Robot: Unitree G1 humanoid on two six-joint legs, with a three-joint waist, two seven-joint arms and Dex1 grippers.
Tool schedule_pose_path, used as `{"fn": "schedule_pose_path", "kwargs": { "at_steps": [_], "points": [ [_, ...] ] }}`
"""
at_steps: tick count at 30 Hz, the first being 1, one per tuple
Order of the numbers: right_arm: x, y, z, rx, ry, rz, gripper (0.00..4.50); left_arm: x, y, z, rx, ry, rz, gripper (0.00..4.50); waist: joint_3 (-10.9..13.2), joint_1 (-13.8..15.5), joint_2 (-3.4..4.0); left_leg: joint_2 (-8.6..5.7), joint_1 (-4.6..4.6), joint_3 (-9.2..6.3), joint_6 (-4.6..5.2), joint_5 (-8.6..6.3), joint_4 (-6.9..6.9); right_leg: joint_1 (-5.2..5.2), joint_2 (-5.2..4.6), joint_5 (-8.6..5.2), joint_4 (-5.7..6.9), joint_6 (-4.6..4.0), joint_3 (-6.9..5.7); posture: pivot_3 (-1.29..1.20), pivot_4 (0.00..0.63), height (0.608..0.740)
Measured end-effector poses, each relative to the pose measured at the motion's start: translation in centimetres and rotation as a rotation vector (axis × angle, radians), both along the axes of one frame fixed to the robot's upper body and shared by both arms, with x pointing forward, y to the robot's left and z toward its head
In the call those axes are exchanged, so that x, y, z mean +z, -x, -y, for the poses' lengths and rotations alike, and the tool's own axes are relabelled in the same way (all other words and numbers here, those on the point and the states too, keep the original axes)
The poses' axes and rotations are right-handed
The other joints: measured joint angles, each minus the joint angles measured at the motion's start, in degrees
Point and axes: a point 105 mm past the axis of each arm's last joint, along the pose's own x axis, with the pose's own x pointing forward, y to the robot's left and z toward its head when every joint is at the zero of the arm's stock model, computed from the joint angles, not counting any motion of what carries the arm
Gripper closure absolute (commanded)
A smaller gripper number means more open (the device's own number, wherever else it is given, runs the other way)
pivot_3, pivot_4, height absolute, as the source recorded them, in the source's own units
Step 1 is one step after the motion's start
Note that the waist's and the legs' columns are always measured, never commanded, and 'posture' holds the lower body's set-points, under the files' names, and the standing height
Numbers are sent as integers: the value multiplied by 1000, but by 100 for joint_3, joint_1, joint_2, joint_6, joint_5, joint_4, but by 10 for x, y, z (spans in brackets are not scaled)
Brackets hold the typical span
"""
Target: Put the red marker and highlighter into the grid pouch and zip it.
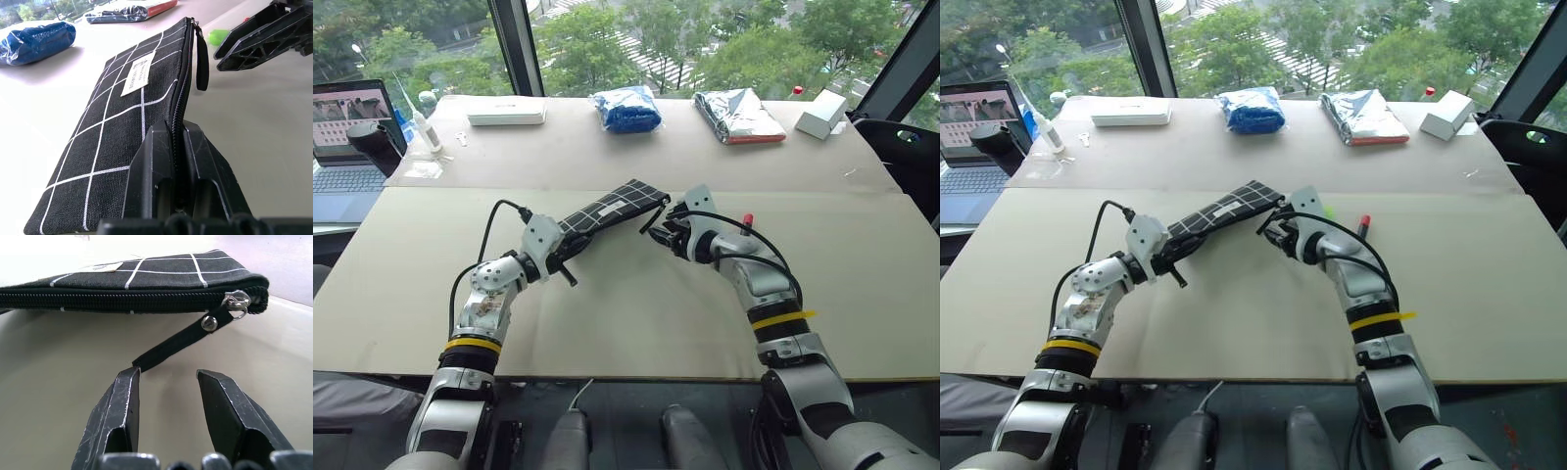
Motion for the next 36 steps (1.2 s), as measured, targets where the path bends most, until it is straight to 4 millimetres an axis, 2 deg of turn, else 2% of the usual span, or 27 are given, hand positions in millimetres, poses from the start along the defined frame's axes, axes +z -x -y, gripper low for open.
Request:
{"fn": "schedule_pose_path", "kwargs": {
  "at_steps": [6, 11, 16, 17, 18, 22, 30, 33, 36],
  "points": [
    [-2, -7, 4, -41, -23, -26, 2407, -4, 2, 1, -6, -3, -10, 4500, 0, 1, 0, 0, 0, 0, 0, 0, 0, 0, 0, 0, 1, 0, 0, 0, 150, 740],
    [7, -15, 2, -57, -35, -6, 2407, -8, 4, 3, -14, -4, -22, 4500, 0, -9, 0, 0, 1, 0, 0, 0, -1, -1, 0, 0, 1, 0, 0, 0, 150, 740],
    [8, -19, 0, -69, -60, -7, 2407, -7, 6, 6, -24, -1, -14, 4500, 0, -6, 0, -1, 0, 0, 0, 0, 0, 0, -1, 0, 1, -1, 0, 0, 150, 740],
    [8, -19, -1, -66, -62, -6, 2908, -7, 6, 6, -24, -1, -14, 4500, 0, -7, 0, 0, 0, 0, 0, 0, 0, 0, -1, 0, 1, -1, 0, 0, 150, 740],
    [8, -19, -1, -64, -64, -7, 3029, -7, 6, 6, -24, -1, -15, 4500, 0, -8, 1, 0, 0, 0, 0, 0, 0, 0, -1, 0, 1, -1, 0, 0, 150, 740],
    [8, -19, -3, -52, -67, -5, 4408, -7, 6, 6, -23, 1, -14, 4500, 0, -9, 1, 0, 1, 0, 0, 0, 0, -1, 0, 0, 2, -1, 0, 0, 150, 740],
    [12, -12, -8, 21, -58, 18, 4462, -7, 5, 6, -12, 7, -15, 4500, 0, -10, 1, 0, 1, 0, 0, 0, 0, 0, 0, 0, 2, 0, 0, 0, 150, 740],
    [8, 3, -23, 138, -26, 16, 4462, -7, 4, 6, -10, 9, -16, 4500, 0, -10, 1, 0, 1, 0, 0, 0, 0, -1, 0, 0, 3, 0, -1, 0, 150, 740],
    [-5, 27, -42, 283, 21, -16, 4462, -7, 4, 7, -12, 16, -17, 4500, 0, -9, 1, 0, 0, -1, 0, 0, 1, -1, 0, 0, 4, 0, -1, 0, 150, 740]
  ]
}}
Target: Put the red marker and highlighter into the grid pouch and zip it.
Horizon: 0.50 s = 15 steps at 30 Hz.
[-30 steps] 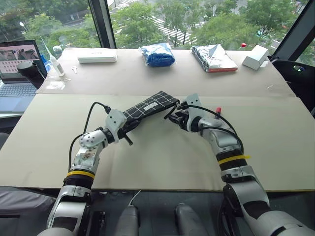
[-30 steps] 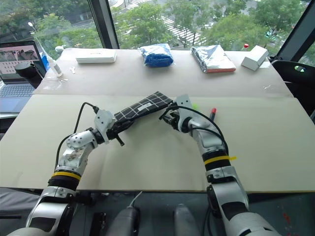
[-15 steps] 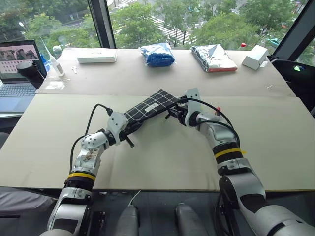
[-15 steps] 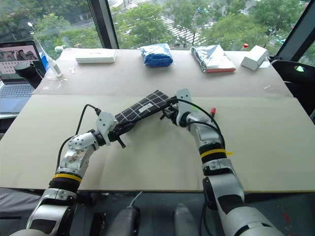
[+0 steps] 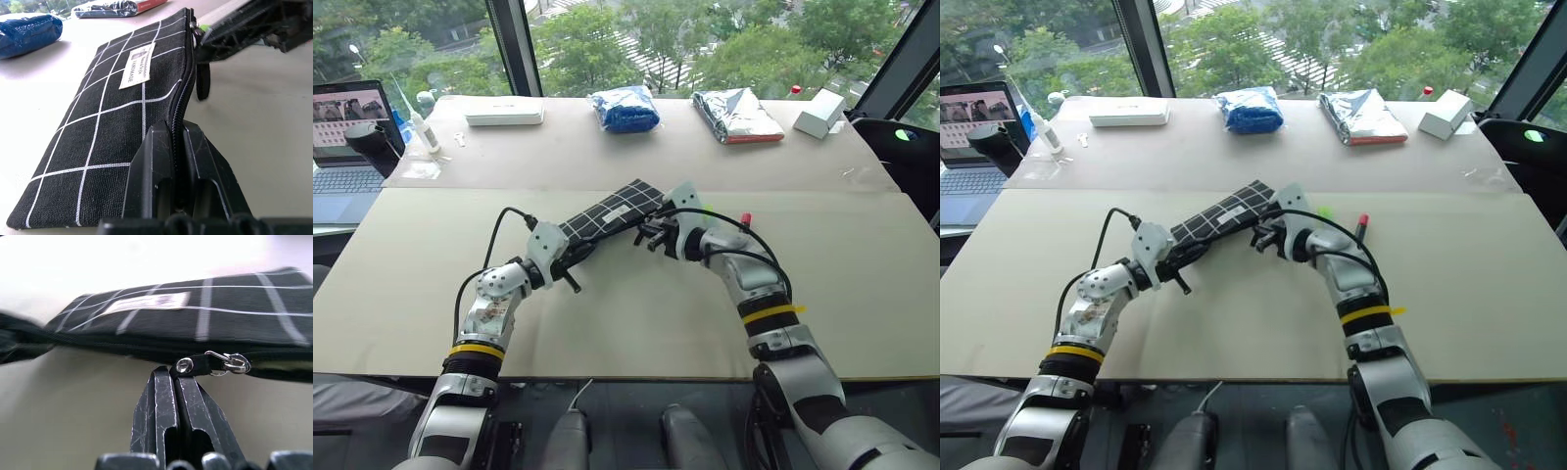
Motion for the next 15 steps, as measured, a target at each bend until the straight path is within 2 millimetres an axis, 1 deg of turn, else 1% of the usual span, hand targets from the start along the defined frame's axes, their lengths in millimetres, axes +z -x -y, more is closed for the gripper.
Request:
{"fn": "schedule_pose_path", "kwargs": {
  "at_steps": [2, 5, 10, 13, 15],
  "points": [
    [-7, 14, -12, 69, 20, -17, 4462, 0, 0, 0, 0, 1, -2, 4500, 0, 0, 0, 0, 0, 0, 0, 0, 2, 0, 0, 0, 3, 0, 0, 0, 150, 740],
    [-7, 23, -27, 111, 10, -26, 4462, -2, -1, 0, 2, 4, -10, 4500, 0, 4, 0, -1, 2, -1, 0, 0, 6, 0, 0, 0, 11, 0, 0, 0, 150, 740],
    [2, 27, -47, 122, -37, -21, 4462, 0, -2, 3, -4, 9, -5, 4500, 0, 7, 0, -1, 2, -2, 0, 0, 7, -2, 0, 0, 15, 0, -3, 0, 150, 740],
    [12, 22, -50, 102, -49, 2, 4462, 1, -2, 3, -5, 10, -3, 4500, 0, 13, 0, -1, 3, -3, -1, 0, 7, -2, 0, 0, 19, 0, -4, 0, 150, 740],
    [15, 21, -49, 93, -60, -3, 4462, 2, -3, 4, -5, 12, 2, 4500, 0, 14, 0, -1, 3, -4, -1, 0, 7, -2, 0, 0, 19, 0, -6, 0, 150, 740]
  ]
}}
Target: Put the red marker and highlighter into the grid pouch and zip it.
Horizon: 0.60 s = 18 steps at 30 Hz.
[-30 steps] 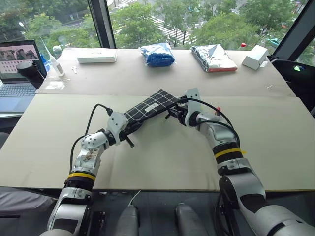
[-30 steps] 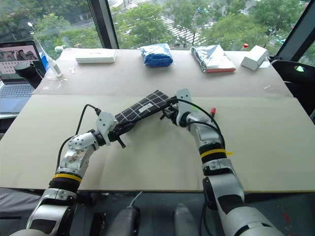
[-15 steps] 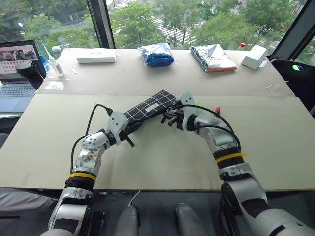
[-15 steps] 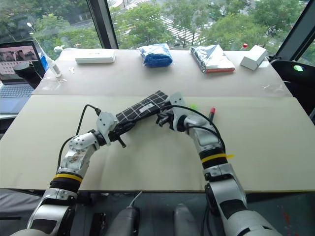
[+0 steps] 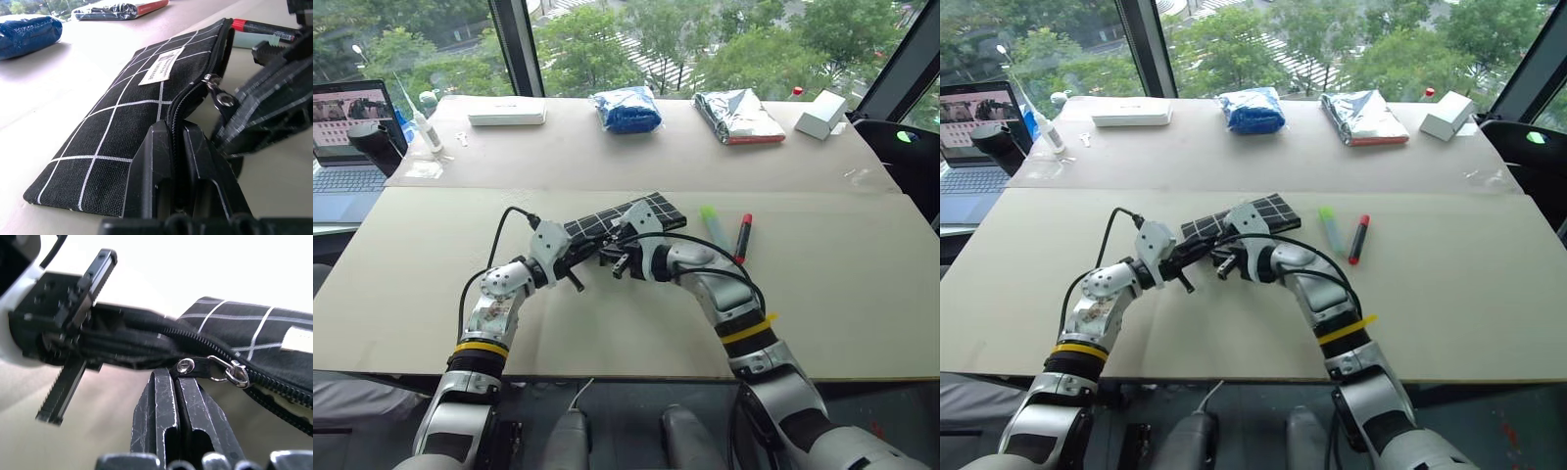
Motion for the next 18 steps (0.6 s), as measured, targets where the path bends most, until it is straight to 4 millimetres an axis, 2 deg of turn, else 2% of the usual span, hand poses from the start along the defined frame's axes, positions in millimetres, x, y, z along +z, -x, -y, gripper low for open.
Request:
{"fn": "schedule_pose_path", "kwargs": {
  "at_steps": [5, 8, 12, 14, 15, 18],
  "points": [
    [0, 1, 1, 8, -14, -20, 2969, 1, 0, 1, -3, 2, 2, 4500, 0, -9, 0, 1, 0, 0, 0, 0, -1, -2, 0, 0, 3, 0, 0, 0, 150, 740],
    [2, 4, 8, 15, -29, -56, 2021, 0, 0, 3, -6, 5, 1, 4500, 0, 0, 0, 0, -2, 0, 0, 0, 0, -2, 0, 0, 3, 0, -1, 0, 150, 740],
    [17, 10, 24, 36, -78, -62, 2021, 0, 0, 4, -9, 8, 0, 4500, 0, 16, 0, 0, -2, -1, 0, 0, 2, -2, 0, 0, 4, 0, -2, 0, 150, 740],
    [21, 19, 46, 51, -63, -38, 2021, 0, 1, 5, -13, 10, -1, 4500, 0, 66, -1, -2, -5, -2, 0, 0, 3, 2, -2, -1, -1, 2, -3, 0, 150, 740],
    [22, 28, 64, 69, -48, -24, 2021, -1, 1, 5, -12, 10, -3, 4500, 0, 98, -1, -5, -8, -2, 0, 0, 2, 2, -4, -1, -12, 2, -2, 0, 150, 740],
    [20, 56, 91, 128, -8, -8, 2021, -4, 2, 3, -6, 10, -13, 4500, 0, 115, -2, -2, -8, -1, 0, 0, 2, 4, -3, -1, -20, 2, -2, 0, 150, 740]
  ]
}}
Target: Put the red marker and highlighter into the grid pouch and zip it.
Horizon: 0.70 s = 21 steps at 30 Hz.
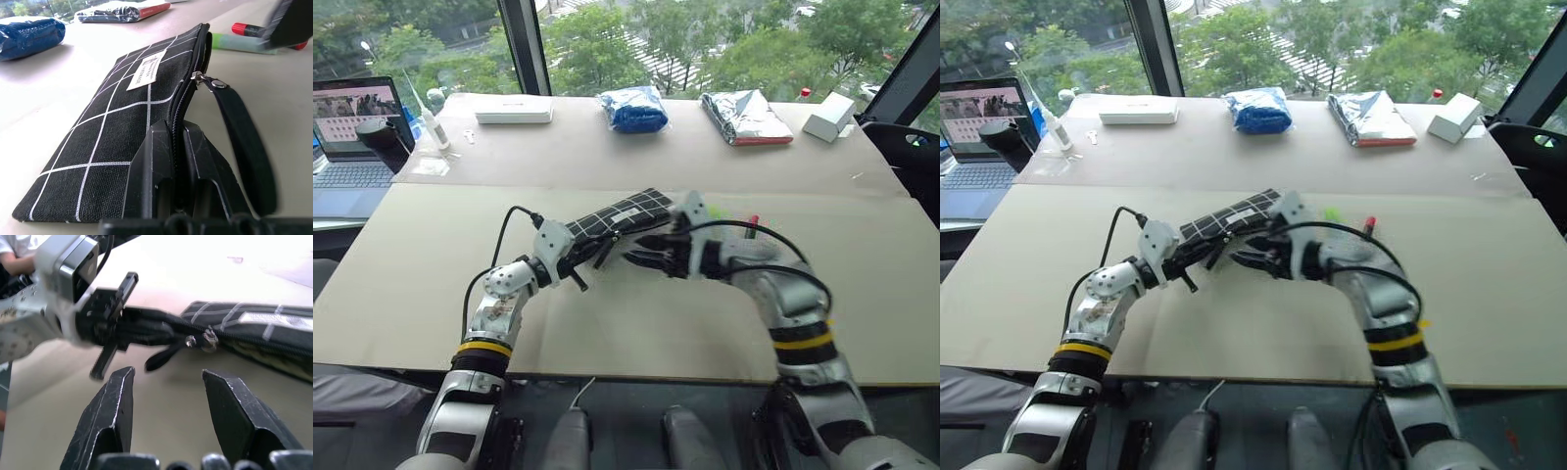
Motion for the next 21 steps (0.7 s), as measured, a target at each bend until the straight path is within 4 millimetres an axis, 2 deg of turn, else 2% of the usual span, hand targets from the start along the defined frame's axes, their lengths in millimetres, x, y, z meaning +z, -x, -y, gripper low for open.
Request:
{"fn": "schedule_pose_path", "kwargs": {
  "at_steps": [3, 6, 9, 10, 11, 12, 18, 21],
  "points": [
    [2, 9, 25, -33, 60, 45, 2021, 0, 0, 1, -3, 1, -2, 4500, 0, -18, -2, 1, 3, 2, 0, 0, 2, 1, 2, 0, 0, 1, 3, 0, 150, 740],
    [10, -7, 56, -204, 100, 104, 2021, 1, 0, 3, -6, 4, -3, 4500, 0, -13, -3, 2, 7, 3, 0, 0, 2, 3, 4, 0, 0, 3, 4, 0, 150, 740],
    [15, -58, 120, -659, 172, 135, 2021, 1, 1, 7, -19, 9, -6, 4500, 0, 4, -3, -5, 6, 6, -7, 5, 3, 1, -1, 6, -2, -1, 10, 0, 150, 740],
    [17, -68, 146, -818, 199, 144, 2021, 0, 2, 8, -25, 9, -8, 4500, 1, 31, -4, -4, 4, 5, -7, 5, 1, 1, -1, 7, -3, -3, 7, 0, 150, 740],
    [17, -72, 159, -897, 211, 148, 2021, -1, 2, 7, -23, 8, -10, 4500, 1, 44, -4, -2, 3, 3, -7, 5, -4, 0, 0, 7, -9, -3, 5, 0, 150, 740],
    [15, -74, 164, -947, 206, 144, 2021, -1, 2, 7, -23, 7, -11, 4500, 0, 40, -4, 0, 3, 3, -7, 5, -7, 0, 1, 7, -10, -3, 5, 0, 150, 740],
    [-17, -84, 163, -1071, 234, 69, 2021, 4, -2, 12, -40, 12, -2, 4500, 0, 6, -4, -4, 1, 7, -7, 5, -4, 1, -3, 7, -10, -3, 11, 0, 150, 740],
    [-20, -88, 162, -1105, 215, 48, 2021, 3, -1, 12, -43, 11, -6, 4500, 1, 6, -4, -5, 1, 7, -7, 5, -4, 1, -2, 7, -9, -3, 11, 0, 150, 740]
  ]
}}
